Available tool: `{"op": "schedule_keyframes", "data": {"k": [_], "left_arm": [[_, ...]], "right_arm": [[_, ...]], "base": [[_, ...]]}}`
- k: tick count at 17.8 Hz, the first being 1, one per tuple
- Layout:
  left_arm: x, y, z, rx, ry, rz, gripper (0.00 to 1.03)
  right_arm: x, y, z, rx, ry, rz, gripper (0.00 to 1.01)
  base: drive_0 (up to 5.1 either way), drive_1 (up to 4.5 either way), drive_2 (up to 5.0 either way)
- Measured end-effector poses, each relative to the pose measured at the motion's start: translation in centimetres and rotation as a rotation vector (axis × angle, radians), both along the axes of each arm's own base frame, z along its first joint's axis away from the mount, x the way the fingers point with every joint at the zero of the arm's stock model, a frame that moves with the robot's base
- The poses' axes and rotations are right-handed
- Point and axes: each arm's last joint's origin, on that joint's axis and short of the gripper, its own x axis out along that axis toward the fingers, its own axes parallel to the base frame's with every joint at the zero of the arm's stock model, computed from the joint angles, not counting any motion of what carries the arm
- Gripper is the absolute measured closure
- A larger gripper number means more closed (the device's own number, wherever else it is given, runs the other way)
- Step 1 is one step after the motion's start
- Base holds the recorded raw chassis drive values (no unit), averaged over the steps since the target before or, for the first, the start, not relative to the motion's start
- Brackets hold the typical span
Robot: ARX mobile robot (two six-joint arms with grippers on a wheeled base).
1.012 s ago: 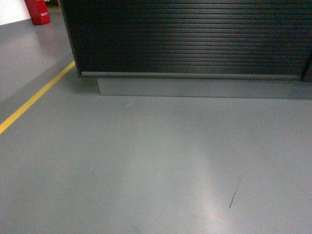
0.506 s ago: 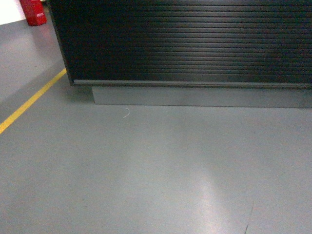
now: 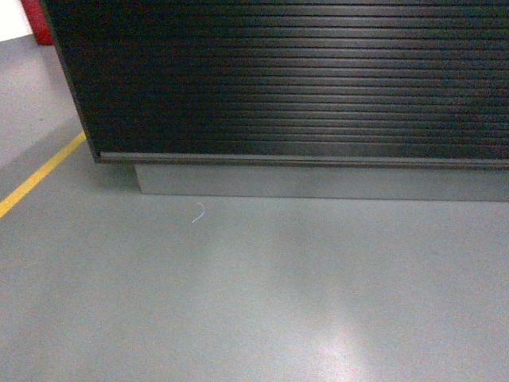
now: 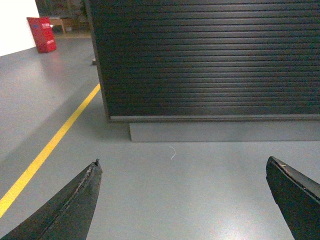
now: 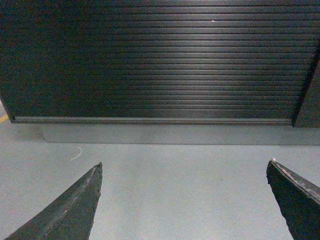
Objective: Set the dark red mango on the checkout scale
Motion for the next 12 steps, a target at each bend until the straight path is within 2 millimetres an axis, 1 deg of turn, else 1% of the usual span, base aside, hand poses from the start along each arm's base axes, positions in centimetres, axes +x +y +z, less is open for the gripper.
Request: {"op": "schedule_keyframes", "data": {"k": [12], "left_arm": [[0.0,0.0,0.01,0.0,-0.001,0.0,0.05]], "right_arm": [[0.0,0.0,0.02,0.0,-0.002,0.001,0.03]], "base": [[0.1,4.21,-4.1]]}}
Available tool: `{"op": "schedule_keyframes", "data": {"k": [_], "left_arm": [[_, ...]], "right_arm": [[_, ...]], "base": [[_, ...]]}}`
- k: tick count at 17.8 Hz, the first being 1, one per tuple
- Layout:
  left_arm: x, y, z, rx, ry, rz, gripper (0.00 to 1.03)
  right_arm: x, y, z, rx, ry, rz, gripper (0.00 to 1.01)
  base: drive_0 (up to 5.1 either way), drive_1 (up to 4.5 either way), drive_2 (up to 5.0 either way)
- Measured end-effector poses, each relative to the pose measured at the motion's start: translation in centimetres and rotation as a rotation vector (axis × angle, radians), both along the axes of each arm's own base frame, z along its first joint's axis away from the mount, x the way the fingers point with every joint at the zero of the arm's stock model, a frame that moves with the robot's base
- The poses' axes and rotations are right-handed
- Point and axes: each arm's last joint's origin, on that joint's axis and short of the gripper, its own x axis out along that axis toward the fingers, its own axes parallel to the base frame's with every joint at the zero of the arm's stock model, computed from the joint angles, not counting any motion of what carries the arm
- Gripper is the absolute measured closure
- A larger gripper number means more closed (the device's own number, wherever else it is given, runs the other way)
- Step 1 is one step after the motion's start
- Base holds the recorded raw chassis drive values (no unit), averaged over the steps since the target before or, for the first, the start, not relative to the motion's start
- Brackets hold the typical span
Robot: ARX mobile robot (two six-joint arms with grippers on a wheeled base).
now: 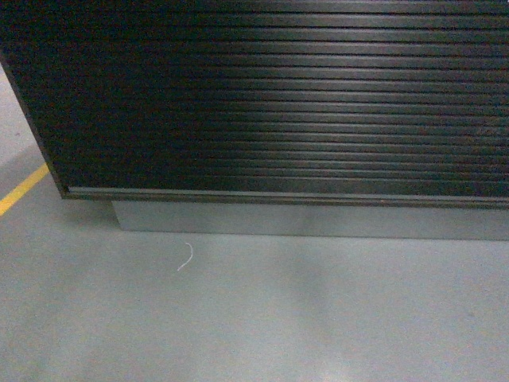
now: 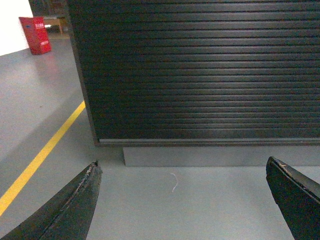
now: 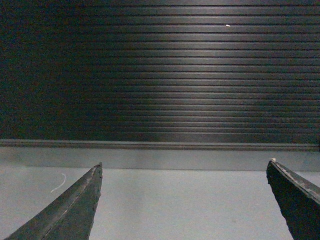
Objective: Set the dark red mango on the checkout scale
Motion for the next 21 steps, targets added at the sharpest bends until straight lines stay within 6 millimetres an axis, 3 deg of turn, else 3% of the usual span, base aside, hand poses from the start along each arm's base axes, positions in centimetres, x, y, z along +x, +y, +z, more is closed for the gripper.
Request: {"op": "schedule_keyframes", "data": {"k": [19,21], "left_arm": [[0.0,0.0,0.01,0.0,-0.002,0.0,0.05],[0.0,0.0,-0.03,0.0,0.003,0.0,0.05]], "right_arm": [[0.0,0.0,-0.03,0.0,0.003,-0.001,0.03],[0.0,0.0,-0.03,0.0,0.003,-0.001,0.03]], "base": [[0.0,4.03,-4.1],[0.0,0.0,0.0]]}}
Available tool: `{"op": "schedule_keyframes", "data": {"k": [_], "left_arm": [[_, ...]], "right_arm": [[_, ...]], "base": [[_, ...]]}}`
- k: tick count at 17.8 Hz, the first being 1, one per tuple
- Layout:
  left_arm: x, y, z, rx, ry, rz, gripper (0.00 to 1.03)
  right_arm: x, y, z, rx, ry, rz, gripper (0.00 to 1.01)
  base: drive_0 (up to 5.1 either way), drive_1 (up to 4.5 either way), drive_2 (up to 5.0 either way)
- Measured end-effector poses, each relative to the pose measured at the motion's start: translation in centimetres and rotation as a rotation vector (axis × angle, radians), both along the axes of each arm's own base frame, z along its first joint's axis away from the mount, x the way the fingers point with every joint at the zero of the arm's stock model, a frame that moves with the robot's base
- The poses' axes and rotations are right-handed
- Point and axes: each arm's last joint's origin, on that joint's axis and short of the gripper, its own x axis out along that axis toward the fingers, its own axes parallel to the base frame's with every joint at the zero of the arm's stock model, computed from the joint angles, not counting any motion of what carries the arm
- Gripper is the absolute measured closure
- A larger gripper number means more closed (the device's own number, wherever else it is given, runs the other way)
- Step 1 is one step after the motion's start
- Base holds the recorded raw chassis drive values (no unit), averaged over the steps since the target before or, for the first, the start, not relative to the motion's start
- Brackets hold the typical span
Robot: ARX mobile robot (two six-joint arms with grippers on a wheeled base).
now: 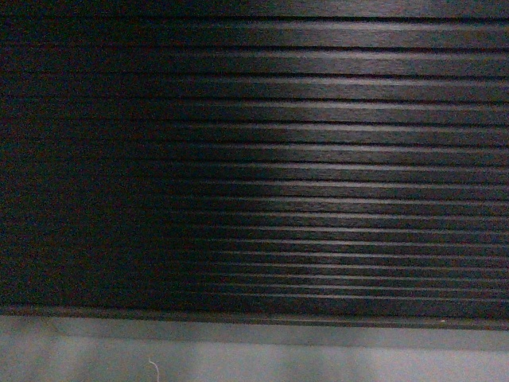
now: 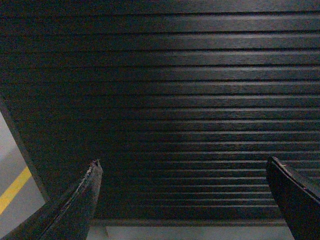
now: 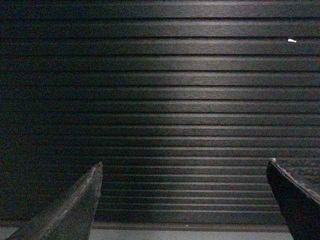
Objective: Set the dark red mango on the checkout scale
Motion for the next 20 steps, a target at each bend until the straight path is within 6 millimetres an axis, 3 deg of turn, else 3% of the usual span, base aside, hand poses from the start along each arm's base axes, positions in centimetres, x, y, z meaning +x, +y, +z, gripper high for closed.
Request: {"op": "schedule_keyframes", "data": {"k": [20], "left_arm": [[0.0,0.0,0.0,0.0,0.0,0.0,0.05]], "right_arm": [[0.0,0.0,-0.02,0.0,0.002,0.0,0.03]], "base": [[0.0,0.0,0.0]]}}
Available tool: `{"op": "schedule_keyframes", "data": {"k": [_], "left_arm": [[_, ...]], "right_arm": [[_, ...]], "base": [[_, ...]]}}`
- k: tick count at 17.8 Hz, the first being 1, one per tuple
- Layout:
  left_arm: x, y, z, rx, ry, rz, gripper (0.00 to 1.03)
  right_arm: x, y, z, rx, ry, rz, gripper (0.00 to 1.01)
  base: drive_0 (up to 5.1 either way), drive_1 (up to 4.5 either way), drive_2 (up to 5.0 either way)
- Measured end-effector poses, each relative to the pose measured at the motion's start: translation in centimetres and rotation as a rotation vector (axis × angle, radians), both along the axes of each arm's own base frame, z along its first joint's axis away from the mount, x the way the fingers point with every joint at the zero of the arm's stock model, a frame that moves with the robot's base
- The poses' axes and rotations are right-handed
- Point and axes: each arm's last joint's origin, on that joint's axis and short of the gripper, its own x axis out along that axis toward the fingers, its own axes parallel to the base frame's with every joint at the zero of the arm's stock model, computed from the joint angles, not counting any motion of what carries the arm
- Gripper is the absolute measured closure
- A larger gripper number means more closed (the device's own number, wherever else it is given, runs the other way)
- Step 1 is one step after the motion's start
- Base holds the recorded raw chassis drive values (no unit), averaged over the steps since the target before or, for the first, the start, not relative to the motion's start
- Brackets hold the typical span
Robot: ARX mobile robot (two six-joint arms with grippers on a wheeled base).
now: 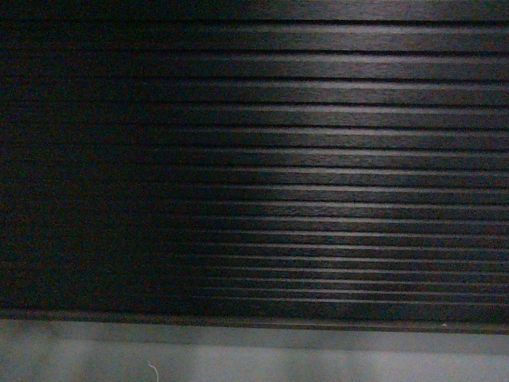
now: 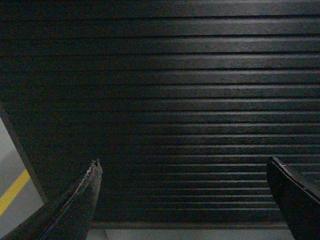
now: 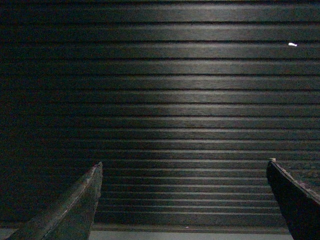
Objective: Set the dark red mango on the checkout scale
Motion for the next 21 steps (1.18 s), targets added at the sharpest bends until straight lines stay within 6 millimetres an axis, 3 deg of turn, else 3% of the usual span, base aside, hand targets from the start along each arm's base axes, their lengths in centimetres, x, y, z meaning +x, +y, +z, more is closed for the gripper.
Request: {"op": "schedule_keyframes", "data": {"k": [21], "left_arm": [[0.0,0.0,0.01,-0.001,-0.001,0.001,0.05]], "right_arm": [[0.0,0.0,0.04,0.0,-0.005,0.0,0.03]], "base": [[0.0,0.0,0.0]]}}
